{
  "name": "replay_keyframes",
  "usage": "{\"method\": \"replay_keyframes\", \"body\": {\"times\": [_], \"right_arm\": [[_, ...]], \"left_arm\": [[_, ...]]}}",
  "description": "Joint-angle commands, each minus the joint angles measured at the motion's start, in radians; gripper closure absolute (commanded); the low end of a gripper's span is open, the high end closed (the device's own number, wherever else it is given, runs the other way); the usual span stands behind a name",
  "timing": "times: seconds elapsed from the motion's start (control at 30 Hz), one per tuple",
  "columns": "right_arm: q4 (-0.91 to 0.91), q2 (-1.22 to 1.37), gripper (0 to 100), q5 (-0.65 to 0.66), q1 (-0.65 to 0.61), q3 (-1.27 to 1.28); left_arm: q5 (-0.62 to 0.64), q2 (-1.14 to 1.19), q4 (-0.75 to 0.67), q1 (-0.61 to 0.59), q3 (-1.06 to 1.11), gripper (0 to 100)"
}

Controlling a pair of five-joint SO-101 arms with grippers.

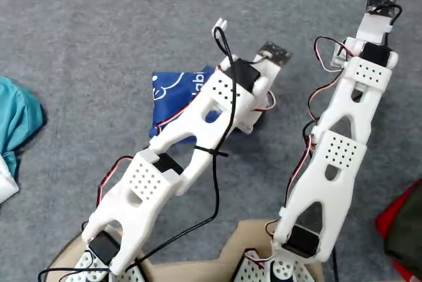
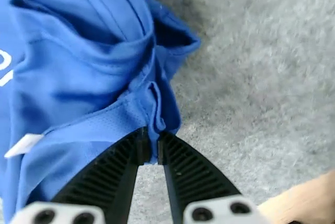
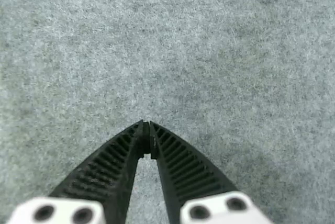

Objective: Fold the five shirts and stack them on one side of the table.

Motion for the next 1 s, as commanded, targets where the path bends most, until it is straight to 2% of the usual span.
{"method": "replay_keyframes", "body": {"times": [0.0, 0.07, 0.23, 0.3, 0.37, 0.5, 0.7, 0.83, 0.97], "right_arm": [[-0.006, -0.005, 99.3, 0.006, -0.008, -0.048], [-0.006, -0.005, 99.3, 0.006, -0.008, -0.048], [-0.006, -0.005, 99.3, 0.006, -0.008, -0.048], [-0.002, -0.005, 99.3, 0.006, -0.013, -0.047], [0.008, -0.010, 99.3, 0.012, -0.022, -0.045], [0.097, -0.031, 99.3, 0.121, -0.096, -0.104], [0.341, -0.119, 99.3, 0.315, -0.300, -0.213], [0.470, -0.209, 99.3, 0.388, -0.427, -0.203], [0.474, -0.272, 99.3, 0.463, -0.513, -0.163]], "left_arm": [[-0.041, -0.077, 0.011, 0.025, 0.003, 98], [-0.051, -0.079, 0.011, 0.026, -0.005, 94], [-0.046, -0.189, 0.011, -0.015, -0.006, 72], [-0.051, -0.259, 0.011, -0.060, -0.014, 69], [-0.054, -0.314, 0.009, -0.135, -0.061, 70], [-0.051, -0.311, -0.035, -0.307, -0.123, 76], [-0.052, -0.143, -0.146, -0.417, -0.123, 99], [-0.051, -0.025, -0.146, -0.437, -0.130, 97], [-0.052, 0.068, -0.153, -0.468, -0.130, 98]]}}
